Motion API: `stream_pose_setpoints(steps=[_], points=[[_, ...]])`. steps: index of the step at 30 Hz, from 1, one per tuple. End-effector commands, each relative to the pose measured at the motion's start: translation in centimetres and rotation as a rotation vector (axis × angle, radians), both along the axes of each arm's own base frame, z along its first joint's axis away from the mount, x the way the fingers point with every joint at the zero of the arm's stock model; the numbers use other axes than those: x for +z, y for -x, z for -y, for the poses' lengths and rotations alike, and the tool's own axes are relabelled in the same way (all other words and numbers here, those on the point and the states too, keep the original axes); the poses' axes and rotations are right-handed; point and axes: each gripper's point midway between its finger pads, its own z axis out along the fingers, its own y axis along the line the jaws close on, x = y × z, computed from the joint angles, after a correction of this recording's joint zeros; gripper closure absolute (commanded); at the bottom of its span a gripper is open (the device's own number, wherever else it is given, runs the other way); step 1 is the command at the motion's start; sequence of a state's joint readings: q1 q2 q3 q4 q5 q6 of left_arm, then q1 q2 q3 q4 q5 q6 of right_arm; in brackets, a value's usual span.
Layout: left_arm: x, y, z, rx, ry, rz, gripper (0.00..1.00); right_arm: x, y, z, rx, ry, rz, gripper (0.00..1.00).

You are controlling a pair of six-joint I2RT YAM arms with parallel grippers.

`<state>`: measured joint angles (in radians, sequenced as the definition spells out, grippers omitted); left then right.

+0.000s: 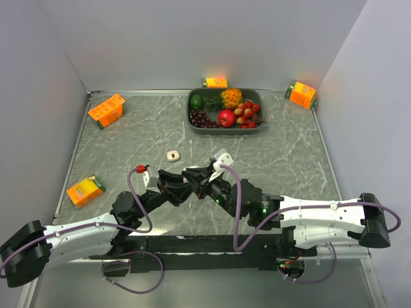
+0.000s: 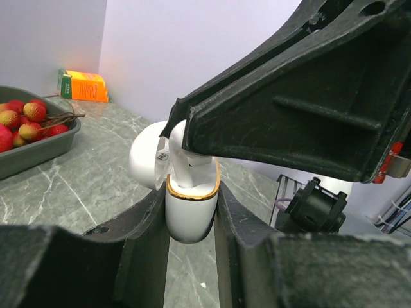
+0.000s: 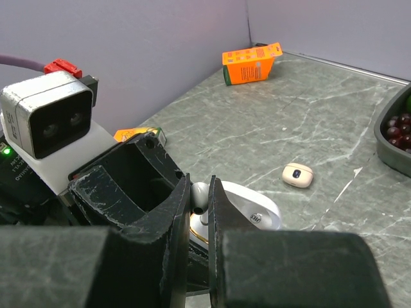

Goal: Insert the wireless bluetooth earbuds into the charging case
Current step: Place the earbud in the charging case.

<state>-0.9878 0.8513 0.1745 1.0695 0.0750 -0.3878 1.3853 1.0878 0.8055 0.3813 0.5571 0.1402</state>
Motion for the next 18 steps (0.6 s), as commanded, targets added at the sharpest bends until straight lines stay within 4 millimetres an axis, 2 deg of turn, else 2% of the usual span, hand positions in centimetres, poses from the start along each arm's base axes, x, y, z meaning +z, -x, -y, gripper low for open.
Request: stream_pose_setpoints(steps=[1,18], points=[[3.4,0.4,-0.4,-0.01,0.085,0.045,0.99,2.7,0.5,-0.4,0.013,-0.083,-0.001,1.0],[4.6,-0.2,-0.8,0.016,0.119,-0.004,0.99,2.0,0.9,0.4,0.001,-0.043,0.012,1.0]])
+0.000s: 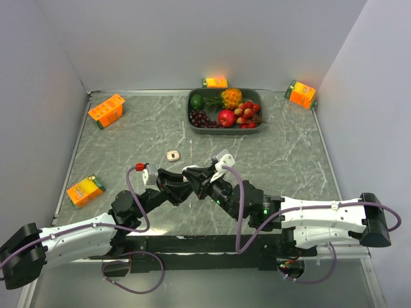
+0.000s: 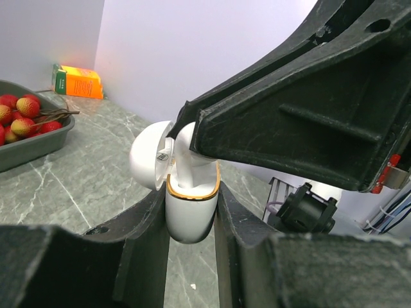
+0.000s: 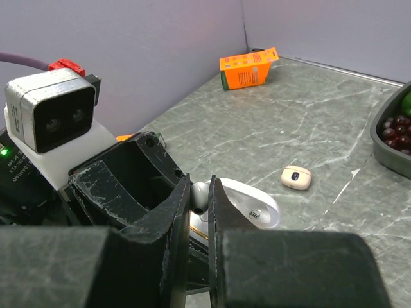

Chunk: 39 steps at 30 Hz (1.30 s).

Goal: Insert the wireless bluetooth earbuds into the charging case
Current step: Place the earbud in the charging case.

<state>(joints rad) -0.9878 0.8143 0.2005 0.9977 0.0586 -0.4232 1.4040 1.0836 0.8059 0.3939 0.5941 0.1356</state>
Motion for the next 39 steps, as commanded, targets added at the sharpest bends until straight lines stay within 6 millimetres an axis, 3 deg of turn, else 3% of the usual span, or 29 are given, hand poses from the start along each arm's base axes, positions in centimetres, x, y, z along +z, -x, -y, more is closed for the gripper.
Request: stream_pose_setpoints(steps=[1,13,16,20,23,29,39], points=[[3.9,0.0,-0.7,0.015,0.106,0.035,0.99,1.5,0.8,0.2,0.023,-0.025,0.008,1.0],[4.1,0.1,-0.8,0.014,0.109,0.048,0.99,1.1,0.8,0.6,0.01,0.002,-0.008,1.0],[4.2,0.1,-0.9,0.017,0.11,0.052,0.99,1.0,0.8,0.6,0.007,0.009,-0.011,0.89],[4.1,0.2,-0.9,0.015,0.107,0.053,0.99,1.1,0.7,0.7,-0.003,0.009,-0.017,0.67],[4.0,0.2,-0.9,0.015,0.103,0.051,0.99,1.3,0.5,0.9,-0.017,0.005,-0.021,0.6],[3.9,0.2,-0.8,0.01,0.101,0.049,0.99,2.0,0.2,1.3,-0.044,-0.005,-0.023,0.55],[3.5,0.2,-0.6,0.004,0.088,0.046,0.99,3.4,0.0,1.5,-0.057,-0.02,-0.013,0.54]])
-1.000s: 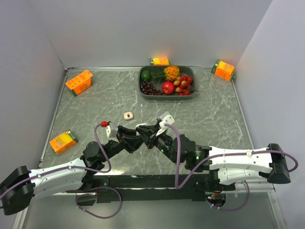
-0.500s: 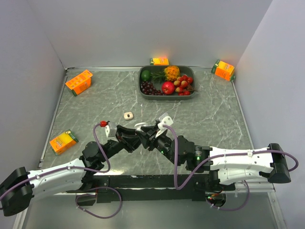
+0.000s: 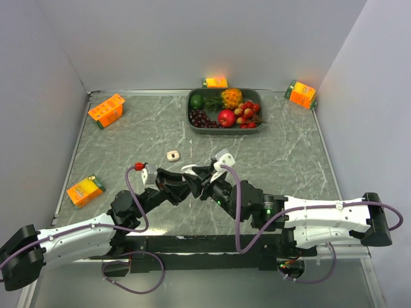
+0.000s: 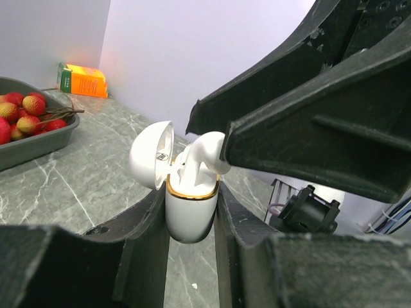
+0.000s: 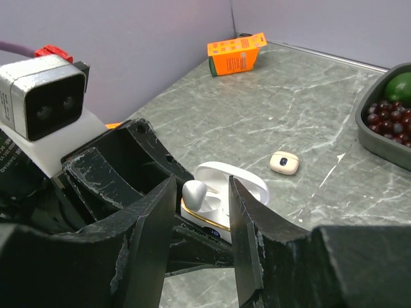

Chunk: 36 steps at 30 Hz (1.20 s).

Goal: Insert the wireless bluetooth earbuds into the charging case
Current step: Place the earbud in the charging case, then adjust the earbud with the charging case.

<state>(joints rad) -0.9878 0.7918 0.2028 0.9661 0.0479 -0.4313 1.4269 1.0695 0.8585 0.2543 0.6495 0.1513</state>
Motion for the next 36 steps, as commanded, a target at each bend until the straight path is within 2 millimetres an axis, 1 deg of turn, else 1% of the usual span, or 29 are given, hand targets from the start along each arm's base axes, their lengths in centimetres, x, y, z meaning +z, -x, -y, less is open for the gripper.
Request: stream_pose_setpoints(steps=[1,3,4,7,10,12,15,16,17,18,19,20,21,23,27,28,29,36], points=[[3.5,0.3,-0.4,-0.001,0.089,0.06,0.99,3.7,-0.3,0.8,-0.029,-0.08,0.015,0.53],[3.4,0.3,-0.4,0.001,0.086,0.059,0.99,4.3,-0.4,1.2,-0.037,-0.091,0.018,0.51],[3.4,0.3,-0.5,0.0,0.087,0.061,0.99,4.3,-0.3,1.2,-0.036,-0.09,0.019,0.49],[3.3,0.3,-0.5,0.0,0.085,0.061,0.99,4.9,-0.3,1.6,-0.04,-0.099,0.02,0.46],[3.3,0.3,-0.5,0.002,0.087,0.061,0.99,5.6,-0.4,2.2,-0.054,-0.11,0.02,0.45],[3.4,0.3,-0.6,0.003,0.088,0.062,0.99,5.6,-0.6,2.6,-0.067,-0.093,0.015,0.47],[3.5,0.3,-0.6,0.005,0.088,0.066,0.99,5.0,-0.3,2.8,-0.053,-0.035,0.0,0.56],[3.5,0.3,-0.6,0.008,0.086,0.068,0.99,5.0,0.0,2.7,-0.032,-0.03,-0.013,0.63],[3.4,0.2,-0.6,0.007,0.085,0.065,0.99,5.2,0.2,2.7,-0.018,-0.027,-0.013,0.66],[3.5,0.3,-0.6,0.006,0.086,0.067,0.99,5.0,0.4,2.7,-0.004,-0.013,-0.016,0.71],[3.4,0.3,-0.6,0.006,0.083,0.065,0.99,4.9,0.8,2.6,0.02,-0.008,-0.026,0.82],[3.4,0.2,-0.7,0.009,0.084,0.066,0.99,4.8,1.0,2.7,0.031,-0.002,-0.029,0.89],[3.4,0.3,-0.7,0.008,0.084,0.067,0.99,4.6,1.3,2.7,0.046,0.008,-0.038,1.0],[3.3,0.3,-0.7,0.01,0.08,0.065,0.99,4.6,1.6,2.7,0.072,0.014,-0.043,1.0],[3.3,0.2,-0.7,0.012,0.079,0.066,0.99,4.4,2.9,2.1,0.155,0.015,-0.054,1.0],[3.3,0.2,-0.7,0.013,0.077,0.066,0.99,4.2,3.1,2.0,0.165,0.028,-0.058,1.0],[3.4,0.3,-0.7,0.013,0.079,0.068,0.99,4.5,3.4,1.8,0.187,0.024,-0.056,1.0],[3.4,0.3,-0.6,0.007,0.072,0.069,0.99,4.3,3.9,0.7,0.232,0.061,-0.058,1.0]])
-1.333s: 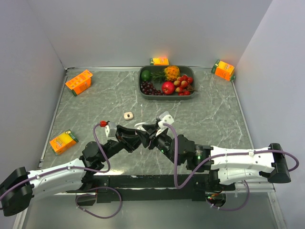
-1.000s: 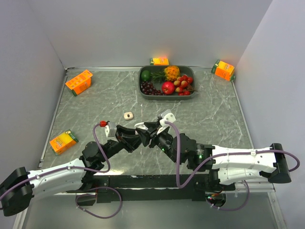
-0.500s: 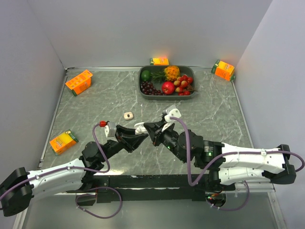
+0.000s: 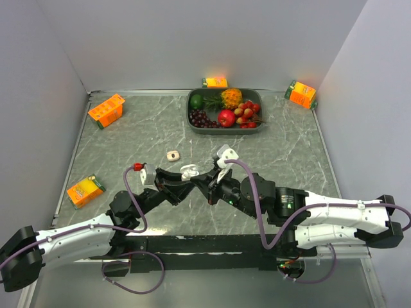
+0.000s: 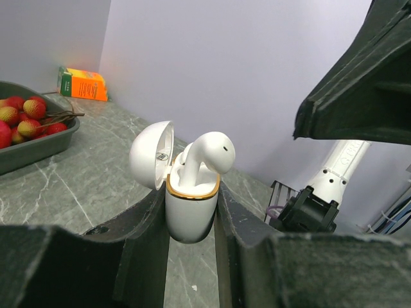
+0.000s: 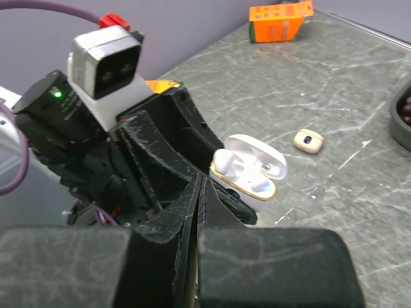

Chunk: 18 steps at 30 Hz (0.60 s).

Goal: Insert the wireless bluetooth earbuds into the charging case
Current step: Adjust the earbud with the charging case.

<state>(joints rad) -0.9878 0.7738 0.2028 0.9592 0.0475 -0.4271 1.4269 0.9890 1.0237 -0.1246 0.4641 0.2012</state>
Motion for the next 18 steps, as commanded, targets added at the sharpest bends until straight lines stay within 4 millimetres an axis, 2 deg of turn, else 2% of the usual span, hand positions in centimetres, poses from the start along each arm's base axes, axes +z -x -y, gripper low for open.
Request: stream_pose_setpoints(steps=[1,18], points=[[3.0,0.2,-0.3,0.002,0.062,0.06,0.99,2.3,0.8,-0.8,0.051,-0.031,-0.001,1.0],[3.1,0.7,-0.2,-0.017,0.051,0.082,0.99,0.8,-0.7,-1.1,-0.01,0.038,-0.047,1.0]])
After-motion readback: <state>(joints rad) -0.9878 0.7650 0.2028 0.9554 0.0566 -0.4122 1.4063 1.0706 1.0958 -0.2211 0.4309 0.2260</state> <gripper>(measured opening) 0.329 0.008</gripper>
